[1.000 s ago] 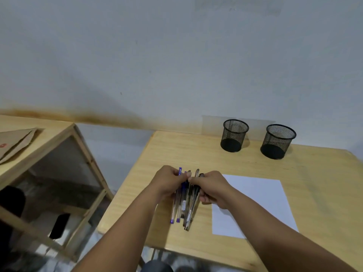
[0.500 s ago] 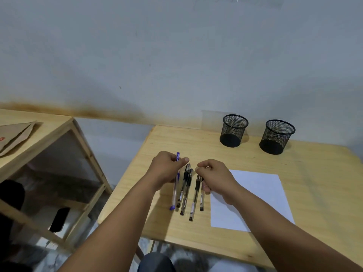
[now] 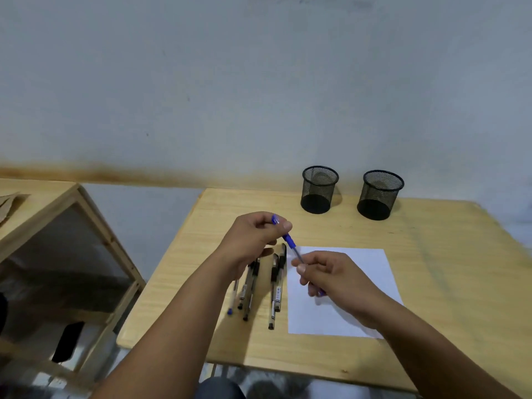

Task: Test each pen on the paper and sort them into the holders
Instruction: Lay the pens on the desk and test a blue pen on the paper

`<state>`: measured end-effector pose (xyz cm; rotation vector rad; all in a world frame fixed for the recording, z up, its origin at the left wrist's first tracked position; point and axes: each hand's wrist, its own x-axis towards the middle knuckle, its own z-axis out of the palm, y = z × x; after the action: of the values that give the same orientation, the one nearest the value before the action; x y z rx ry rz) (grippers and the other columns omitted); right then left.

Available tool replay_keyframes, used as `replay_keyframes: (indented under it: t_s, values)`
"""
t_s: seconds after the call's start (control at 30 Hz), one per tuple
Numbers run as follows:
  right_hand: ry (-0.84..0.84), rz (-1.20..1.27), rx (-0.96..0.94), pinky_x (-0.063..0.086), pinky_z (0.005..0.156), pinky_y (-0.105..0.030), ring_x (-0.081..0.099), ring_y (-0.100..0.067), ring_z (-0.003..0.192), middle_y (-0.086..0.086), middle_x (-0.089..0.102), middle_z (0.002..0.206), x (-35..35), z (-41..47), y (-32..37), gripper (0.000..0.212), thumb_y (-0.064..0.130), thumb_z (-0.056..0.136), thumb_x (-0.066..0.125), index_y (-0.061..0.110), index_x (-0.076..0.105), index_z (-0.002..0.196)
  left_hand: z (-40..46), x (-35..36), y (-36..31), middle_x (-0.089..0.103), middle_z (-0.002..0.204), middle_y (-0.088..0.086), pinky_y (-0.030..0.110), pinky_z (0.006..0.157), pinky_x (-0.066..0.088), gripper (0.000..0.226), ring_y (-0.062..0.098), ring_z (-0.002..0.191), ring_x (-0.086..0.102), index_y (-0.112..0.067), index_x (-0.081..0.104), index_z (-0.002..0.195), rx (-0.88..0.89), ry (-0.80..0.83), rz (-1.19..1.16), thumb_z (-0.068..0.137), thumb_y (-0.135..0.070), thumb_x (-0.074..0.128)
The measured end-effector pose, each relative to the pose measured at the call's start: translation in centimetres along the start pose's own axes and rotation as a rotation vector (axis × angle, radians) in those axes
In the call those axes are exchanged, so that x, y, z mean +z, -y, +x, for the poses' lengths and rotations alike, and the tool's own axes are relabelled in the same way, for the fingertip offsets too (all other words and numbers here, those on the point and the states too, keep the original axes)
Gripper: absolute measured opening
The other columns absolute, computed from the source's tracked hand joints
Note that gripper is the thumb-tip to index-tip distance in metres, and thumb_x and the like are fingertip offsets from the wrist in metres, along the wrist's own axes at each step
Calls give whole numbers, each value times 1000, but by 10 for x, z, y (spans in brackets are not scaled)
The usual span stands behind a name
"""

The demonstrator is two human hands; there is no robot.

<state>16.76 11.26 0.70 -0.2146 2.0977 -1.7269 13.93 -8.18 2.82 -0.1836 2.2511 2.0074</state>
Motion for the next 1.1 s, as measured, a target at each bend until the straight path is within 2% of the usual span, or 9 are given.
replay_keyframes:
  t_s: [0.13, 0.27, 0.33, 0.4, 0.5, 0.7, 0.8, 0.97, 1.1]
  values:
    - [-179, 29, -23, 46, 64, -31, 53, -14, 59, 0, 69, 68, -38, -6, -2, 6, 18, 88, 72, 18, 79, 87, 1, 4, 5, 65, 76, -6, 31, 71, 48, 6, 11, 70, 53, -19, 76, 79, 11, 46, 73, 78, -23, 80]
    - [-256, 219, -42, 52, 71, -32, 62, -15, 65, -5, 70, 70, -61, -5, -1, 6, 12, 85, 74, 10, 77, 89, -1, 15, 15, 65, 81, 9, 34, 68, 44, 12, 18, 71, 53, -17, 76, 85, 64, 145, 163, 76, -22, 83]
    - [-239, 392, -31, 52, 73, -31, 65, -17, 70, -8, 70, 74, -62, -4, -3, 17, 13, 78, 76, 7, 74, 94, -1, 24, 18, 66, 78, 8, 32, 66, 41, 12, 17, 68, 52, -19, 77, 86, 85, 136, 173, 77, -24, 82]
    - [-184, 492, -16, 53, 73, -29, 65, -17, 73, -8, 68, 79, -56, -3, -6, 30, 15, 72, 76, 7, 71, 101, -2, 32, 19, 67, 72, 1, 23, 60, 41, 8, 7, 60, 52, -18, 77, 86, 102, 90, 160, 79, -21, 80]
    - [-147, 416, -41, 58, 75, -27, 67, -15, 78, -9, 70, 86, -41, 0, -11, 22, 8, 81, 75, 8, 71, 103, -5, 41, 21, 67, 68, -6, 12, 55, 40, 5, -2, 54, 52, -18, 77, 86, 140, 82, 173, 82, -21, 78]
    - [-278, 269, -141, 60, 85, -37, 75, -25, 84, -9, 77, 88, -27, 6, -23, 17, 16, 76, 84, 11, 76, 89, -5, 50, 26, 71, 76, -1, 26, 68, 44, 10, 7, 70, 57, -26, 76, 81, 263, 121, 317, 85, -34, 73]
    - [-311, 250, -163, 60, 88, -45, 76, -26, 83, -9, 77, 86, -28, 6, -24, 19, 16, 75, 84, 9, 76, 89, -6, 51, 24, 71, 76, -6, 23, 67, 43, 12, 6, 71, 58, -29, 77, 82, 297, 143, 399, 89, -34, 69]
    - [-343, 206, -168, 55, 87, -60, 74, -30, 81, -10, 76, 82, -31, 4, -31, 13, 21, 74, 85, 16, 77, 83, -5, 52, 20, 70, 73, -9, 12, 63, 40, 13, 0, 70, 56, -28, 78, 84, 225, 187, 437, 91, -29, 66]
    - [-346, 188, -189, 54, 83, -60, 71, -34, 82, -12, 75, 79, -36, 5, -36, 7, 15, 77, 83, 18, 77, 80, -3, 50, 16, 70, 74, -15, 6, 61, 38, 15, -8, 69, 57, -24, 77, 82, 158, 221, 418, 92, -24, 66]
